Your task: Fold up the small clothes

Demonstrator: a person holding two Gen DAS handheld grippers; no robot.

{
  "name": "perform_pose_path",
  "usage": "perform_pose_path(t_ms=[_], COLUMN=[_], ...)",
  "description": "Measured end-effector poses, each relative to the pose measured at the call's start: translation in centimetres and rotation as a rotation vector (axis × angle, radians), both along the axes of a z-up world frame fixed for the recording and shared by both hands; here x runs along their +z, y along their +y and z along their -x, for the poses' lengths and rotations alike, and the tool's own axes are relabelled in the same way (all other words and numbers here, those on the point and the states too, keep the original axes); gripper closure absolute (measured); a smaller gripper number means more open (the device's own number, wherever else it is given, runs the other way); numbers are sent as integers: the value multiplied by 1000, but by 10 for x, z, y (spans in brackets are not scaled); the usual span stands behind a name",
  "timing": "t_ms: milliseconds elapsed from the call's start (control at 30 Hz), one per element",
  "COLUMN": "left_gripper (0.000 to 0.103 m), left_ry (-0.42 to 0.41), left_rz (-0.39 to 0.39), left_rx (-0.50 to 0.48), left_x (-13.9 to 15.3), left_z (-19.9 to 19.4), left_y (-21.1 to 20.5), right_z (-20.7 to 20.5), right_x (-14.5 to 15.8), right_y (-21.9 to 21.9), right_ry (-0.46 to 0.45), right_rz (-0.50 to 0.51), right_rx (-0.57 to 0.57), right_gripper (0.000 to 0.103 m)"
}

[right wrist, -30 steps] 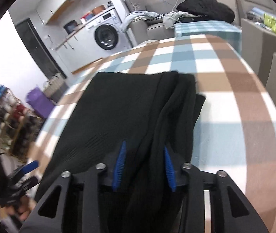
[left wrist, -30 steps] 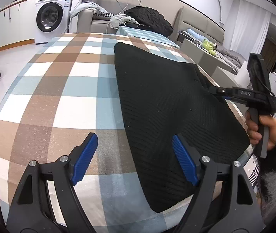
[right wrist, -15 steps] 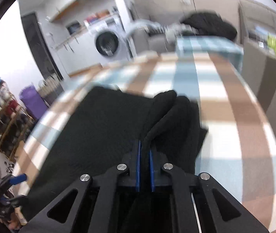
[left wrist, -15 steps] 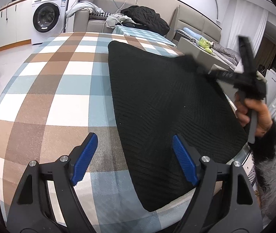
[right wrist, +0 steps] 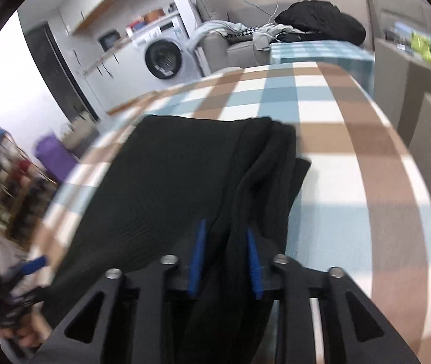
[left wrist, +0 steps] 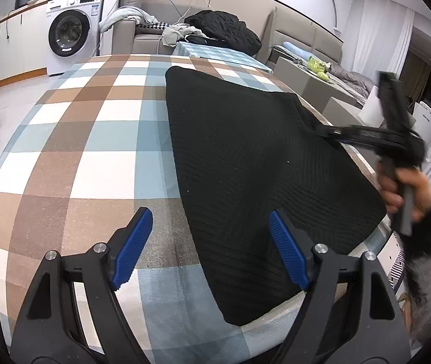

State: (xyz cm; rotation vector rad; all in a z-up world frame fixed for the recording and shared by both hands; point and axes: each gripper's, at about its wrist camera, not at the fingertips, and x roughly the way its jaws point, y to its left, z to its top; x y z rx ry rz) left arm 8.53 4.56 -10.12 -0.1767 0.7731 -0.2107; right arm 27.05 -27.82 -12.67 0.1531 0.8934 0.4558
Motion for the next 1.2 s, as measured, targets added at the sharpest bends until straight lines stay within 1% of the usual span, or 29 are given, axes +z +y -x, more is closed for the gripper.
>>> perform_pose_path(t_ms=[33,100,167,200,233,267,300,333,367,400,433,467,500,533,567,600,667,733,800,833,900,933,967,1000,1033,1067,1100,1133,1200], left_gripper=[26,26,26,26,26,26,26,26,26,26,26,26,26,26,26,26,26,26,26,26,25,25,25,25,25,26,25,25,25], left_ry=[1,1,6,12,18,22,25,27,27,25,23,23,25,26,26,23,12,3,-16,-23,-28,-27,-24,-13,0,13,24,29,27], left_rz=[-1,-11,-24,-27,-30,-32,-33,-33,-31,-28,-29,-37,-42,-45,-45,-40,-21,24,59,57,46,33,24,17,14,9,-6,-22,-54], left_rx=[-5,-14,-26,-27,-26,-24,-26,-24,-19,-16,-15,-12,-12,-11,-6,-3,-7,-40,-86,-106,-163,-197,-212,-228,-240,-248,-254,-260,-268], left_x=[-1,-1,-4,-6,-7,-9,-10,-10,-10,-10,-10,-10,-10,-11,-10,-9,-5,-1,5,7,9,8,7,4,2,-1,-4,-7,-12], left_z=[0,0,-1,-1,-2,-2,-3,-3,-3,-3,-3,-3,-3,-3,-3,-3,-2,-1,0,-1,-6,-9,-12,-16,-19,-21,-20,-20,-16], left_y=[-1,-4,-6,-7,-7,-8,-7,-7,-6,-6,-5,-5,-5,-5,-4,-4,-3,-5,-14,-20,-35,-45,-51,-58,-63,-67,-71,-73,-76], right_z=[15,35,66,75,86,95,103,108,113,121,122,122,119,119,120,123,128,130,132,131,126,123,119,114,111,110,112,118,125], right_x=[0,-1,-6,-7,-10,-12,-13,-13,-11,-8,-7,-10,-16,-20,-22,-18,-7,2,10,12,9,8,4,-2,-5,-9,-8,-5,-4], right_y=[-7,-11,-15,-16,-17,-18,-19,-18,-18,-18,-18,-17,-18,-19,-20,-21,-28,-33,-31,-27,-13,-7,-1,4,6,6,4,1,3], right_ry=[11,24,12,9,4,-5,-14,-28,-60,-112,-117,-102,-59,-41,-31,-41,-64,-88,-92,-85,-70,-64,-56,-46,-39,-20,-27,-55,-66], right_rz=[-47,-72,-92,-103,-115,-118,-117,-108,-107,-115,-93,-55,-33,-30,-21,-25,-47,-75,-110,-131,-148,-136,-117,-101,-99,-116,-139,-152,-89], right_rx=[6,10,-27,-34,-41,-54,-68,-62,-56,-45,-46,-52,-64,-62,-62,-67,-83,-87,-59,-39,12,21,25,26,28,38,44,56,68], right_gripper=[70,70,70,70,72,79,81,92,97,97,97,97,97,97,93,90,76,75,72,68,66,66,68,72,87,95,97,97,97])
